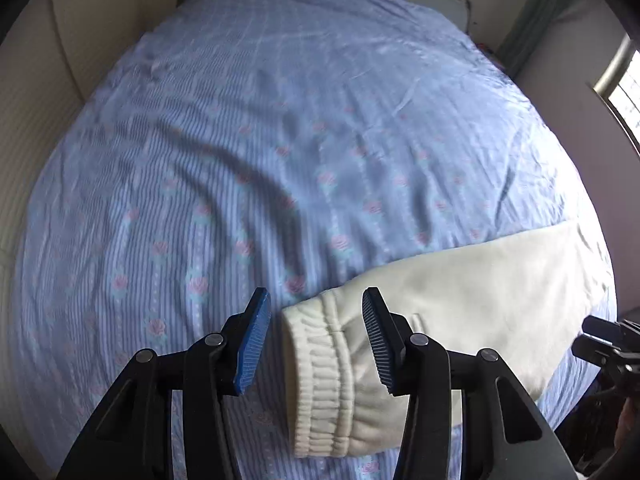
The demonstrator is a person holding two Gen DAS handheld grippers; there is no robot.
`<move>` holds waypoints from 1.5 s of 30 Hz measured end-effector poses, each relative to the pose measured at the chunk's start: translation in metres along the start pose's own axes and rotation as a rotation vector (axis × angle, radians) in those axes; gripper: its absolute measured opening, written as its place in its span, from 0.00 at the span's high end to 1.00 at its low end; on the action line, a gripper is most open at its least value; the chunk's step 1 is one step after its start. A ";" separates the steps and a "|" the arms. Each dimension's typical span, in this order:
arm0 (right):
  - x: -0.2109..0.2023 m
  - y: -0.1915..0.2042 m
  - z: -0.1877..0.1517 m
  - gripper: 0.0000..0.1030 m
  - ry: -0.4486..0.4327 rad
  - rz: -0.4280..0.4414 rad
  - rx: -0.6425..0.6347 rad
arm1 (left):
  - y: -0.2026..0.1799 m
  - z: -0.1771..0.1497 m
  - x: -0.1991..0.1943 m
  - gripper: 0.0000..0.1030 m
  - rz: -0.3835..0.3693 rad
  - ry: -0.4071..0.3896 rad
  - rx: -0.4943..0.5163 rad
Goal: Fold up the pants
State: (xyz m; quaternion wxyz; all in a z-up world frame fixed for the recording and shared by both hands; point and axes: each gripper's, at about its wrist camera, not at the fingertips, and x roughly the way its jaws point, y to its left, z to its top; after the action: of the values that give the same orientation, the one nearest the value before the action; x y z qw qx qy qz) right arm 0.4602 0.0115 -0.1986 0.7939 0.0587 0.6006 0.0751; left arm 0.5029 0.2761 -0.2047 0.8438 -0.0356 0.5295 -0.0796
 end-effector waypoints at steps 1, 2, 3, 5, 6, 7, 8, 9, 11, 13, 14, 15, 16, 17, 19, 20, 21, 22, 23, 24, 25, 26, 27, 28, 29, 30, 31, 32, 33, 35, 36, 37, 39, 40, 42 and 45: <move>-0.008 -0.011 -0.004 0.39 -0.011 0.003 0.021 | -0.014 0.002 -0.013 0.55 -0.021 -0.018 0.024; -0.017 -0.021 -0.008 0.39 -0.024 0.005 0.039 | -0.027 0.005 -0.026 0.55 -0.048 -0.036 0.051; -0.027 -0.033 -0.013 0.39 -0.039 0.002 0.058 | -0.045 0.007 -0.037 0.54 -0.074 -0.058 0.080; -0.049 -0.057 -0.023 0.39 -0.069 -0.005 0.098 | -0.084 0.010 -0.057 0.47 -0.118 -0.096 0.144; -0.061 -0.070 -0.029 0.39 -0.086 -0.010 0.119 | -0.105 0.010 -0.065 0.46 -0.141 -0.112 0.178; -0.073 -0.083 -0.035 0.39 -0.103 -0.016 0.140 | -0.127 0.009 -0.073 0.45 -0.164 -0.124 0.211; -0.085 -0.096 -0.042 0.39 -0.122 -0.020 0.159 | -0.149 0.008 -0.078 0.42 -0.191 -0.131 0.242; -0.096 -0.109 -0.048 0.39 -0.141 -0.027 0.175 | -0.173 0.009 -0.083 0.39 -0.220 -0.133 0.275; -0.121 -0.137 -0.060 0.39 -0.184 -0.045 0.214 | -0.220 0.007 -0.092 0.34 -0.253 -0.155 0.326; -0.147 -0.168 -0.071 0.39 -0.231 -0.052 0.258 | -0.268 0.003 -0.098 0.29 -0.280 -0.174 0.380; -0.159 -0.185 -0.075 0.39 -0.255 -0.055 0.282 | -0.294 0.003 -0.101 0.28 -0.289 -0.183 0.400; -0.172 -0.202 -0.080 0.39 -0.280 -0.058 0.303 | -0.317 0.002 -0.104 0.25 -0.305 -0.192 0.411; -0.185 -0.219 -0.083 0.39 -0.309 -0.061 0.319 | -0.340 0.001 -0.106 0.22 -0.327 -0.197 0.421; -0.197 -0.236 -0.088 0.39 -0.341 -0.068 0.329 | -0.363 -0.001 -0.108 0.18 -0.350 -0.202 0.430; -0.218 -0.272 -0.095 0.39 -0.394 -0.079 0.340 | -0.409 -0.003 -0.109 0.18 -0.374 -0.205 0.445; -0.227 -0.292 -0.098 0.39 -0.416 -0.074 0.348 | -0.432 -0.004 -0.109 0.18 -0.379 -0.204 0.451; -0.235 -0.314 -0.102 0.39 -0.438 -0.063 0.362 | -0.454 -0.004 -0.107 0.18 -0.380 -0.202 0.450; -0.242 -0.335 -0.105 0.39 -0.455 -0.049 0.374 | -0.475 -0.002 -0.104 0.18 -0.375 -0.191 0.444; -0.247 -0.355 -0.107 0.39 -0.468 -0.028 0.376 | -0.497 -0.002 -0.102 0.18 -0.374 -0.177 0.433; -0.252 -0.376 -0.109 0.39 -0.473 -0.011 0.371 | -0.516 0.000 -0.098 0.18 -0.391 -0.169 0.425; -0.256 -0.396 -0.110 0.39 -0.463 -0.009 0.365 | -0.534 0.002 -0.093 0.18 -0.414 -0.164 0.425; -0.260 -0.416 -0.112 0.39 -0.458 -0.006 0.365 | -0.553 0.004 -0.089 0.18 -0.423 -0.159 0.430; -0.263 -0.437 -0.114 0.39 -0.460 -0.003 0.370 | -0.571 0.007 -0.083 0.18 -0.419 -0.154 0.436; -0.265 -0.457 -0.116 0.39 -0.458 -0.006 0.375 | -0.588 0.011 -0.077 0.18 -0.411 -0.150 0.443; -0.265 -0.474 -0.118 0.39 -0.457 -0.014 0.384 | -0.605 0.014 -0.072 0.18 -0.406 -0.147 0.451; -0.266 -0.492 -0.121 0.39 -0.454 -0.026 0.403 | -0.620 0.019 -0.066 0.18 -0.406 -0.139 0.459; -0.266 -0.510 -0.126 0.39 -0.450 -0.030 0.435 | -0.633 0.024 -0.061 0.18 -0.412 -0.126 0.468; -0.265 -0.526 -0.130 0.39 -0.448 -0.022 0.472 | -0.647 0.027 -0.056 0.18 -0.425 -0.114 0.481; -0.263 -0.542 -0.133 0.39 -0.449 -0.008 0.512 | -0.662 0.032 -0.051 0.18 -0.434 -0.106 0.501; -0.257 -0.567 -0.138 0.39 -0.443 -0.002 0.572 | -0.689 0.041 -0.040 0.18 -0.416 -0.108 0.567; -0.253 -0.576 -0.141 0.39 -0.441 -0.006 0.593 | -0.703 0.044 -0.033 0.18 -0.401 -0.107 0.615; -0.248 -0.585 -0.141 0.39 -0.434 -0.008 0.614 | -0.715 0.048 -0.025 0.18 -0.383 -0.102 0.667; -0.238 -0.601 -0.141 0.40 -0.429 0.007 0.656 | -0.738 0.056 -0.009 0.18 -0.366 -0.080 0.764; -0.232 -0.607 -0.140 0.41 -0.423 0.014 0.678 | -0.748 0.061 0.001 0.18 -0.364 -0.064 0.804; -0.222 -0.618 -0.137 0.47 -0.425 0.028 0.705 | -0.766 0.070 0.022 0.18 -0.364 -0.027 0.857; -0.210 -0.634 -0.134 0.49 -0.442 0.040 0.742 | -0.789 0.087 0.060 0.18 -0.393 0.044 0.887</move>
State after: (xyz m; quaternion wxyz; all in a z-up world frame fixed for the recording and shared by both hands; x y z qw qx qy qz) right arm 0.3063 -0.6503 -0.1525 0.8270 0.3663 0.4010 -0.1451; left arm 0.5300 -0.5133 -0.1058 0.7352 0.2301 0.4454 -0.4563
